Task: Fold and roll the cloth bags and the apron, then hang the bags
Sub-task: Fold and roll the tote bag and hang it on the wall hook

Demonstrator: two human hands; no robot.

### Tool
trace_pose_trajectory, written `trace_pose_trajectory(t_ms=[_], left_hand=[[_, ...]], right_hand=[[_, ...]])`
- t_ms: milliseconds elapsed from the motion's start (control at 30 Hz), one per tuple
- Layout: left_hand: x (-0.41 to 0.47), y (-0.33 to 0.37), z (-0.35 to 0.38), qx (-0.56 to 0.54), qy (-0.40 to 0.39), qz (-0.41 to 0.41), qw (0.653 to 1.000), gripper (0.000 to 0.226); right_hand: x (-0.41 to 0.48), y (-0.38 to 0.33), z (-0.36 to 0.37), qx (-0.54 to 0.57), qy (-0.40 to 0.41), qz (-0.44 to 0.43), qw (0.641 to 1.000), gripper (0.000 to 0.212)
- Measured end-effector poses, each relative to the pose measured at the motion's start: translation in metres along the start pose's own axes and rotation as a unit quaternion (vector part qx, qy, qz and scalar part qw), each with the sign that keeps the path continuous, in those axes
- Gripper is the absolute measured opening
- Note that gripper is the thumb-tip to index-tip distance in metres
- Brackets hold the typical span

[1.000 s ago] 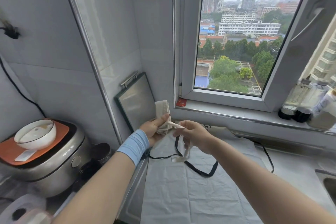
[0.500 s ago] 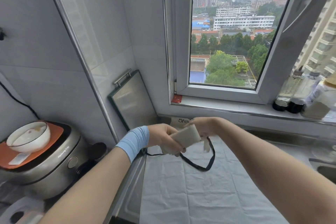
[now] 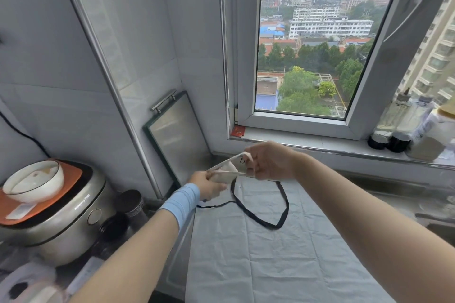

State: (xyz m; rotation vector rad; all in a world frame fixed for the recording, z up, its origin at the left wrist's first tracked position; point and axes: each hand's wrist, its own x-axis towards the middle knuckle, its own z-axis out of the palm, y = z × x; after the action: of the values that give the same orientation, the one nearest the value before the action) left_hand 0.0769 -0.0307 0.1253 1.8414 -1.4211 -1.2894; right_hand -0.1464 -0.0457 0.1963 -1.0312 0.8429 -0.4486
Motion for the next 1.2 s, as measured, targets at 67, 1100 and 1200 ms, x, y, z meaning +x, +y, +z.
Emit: trace_pose_trajectory(t_ms=[67,1100,1200], left_hand=[[0.001,-0.002,-0.011,-0.062,0.022,0.024,0.998,0.023],[0.034,-0.115,0.117,0.402,-0.053,0.15,0.902,0.062],[0.039,-0.128,0.123,0.305,-0.118,0.122,0.937,0.062]], right_hand=[[0.0,0.024,-0.004,0.068,-0.019,0.005,0.997,0.021],[0.077,0.196,-0.009,-0.373,0.234,0.03,0.897,0.037],[0.079,0.217,-0.017,-0.465,0.225,-0.018,0.856,0.035]])
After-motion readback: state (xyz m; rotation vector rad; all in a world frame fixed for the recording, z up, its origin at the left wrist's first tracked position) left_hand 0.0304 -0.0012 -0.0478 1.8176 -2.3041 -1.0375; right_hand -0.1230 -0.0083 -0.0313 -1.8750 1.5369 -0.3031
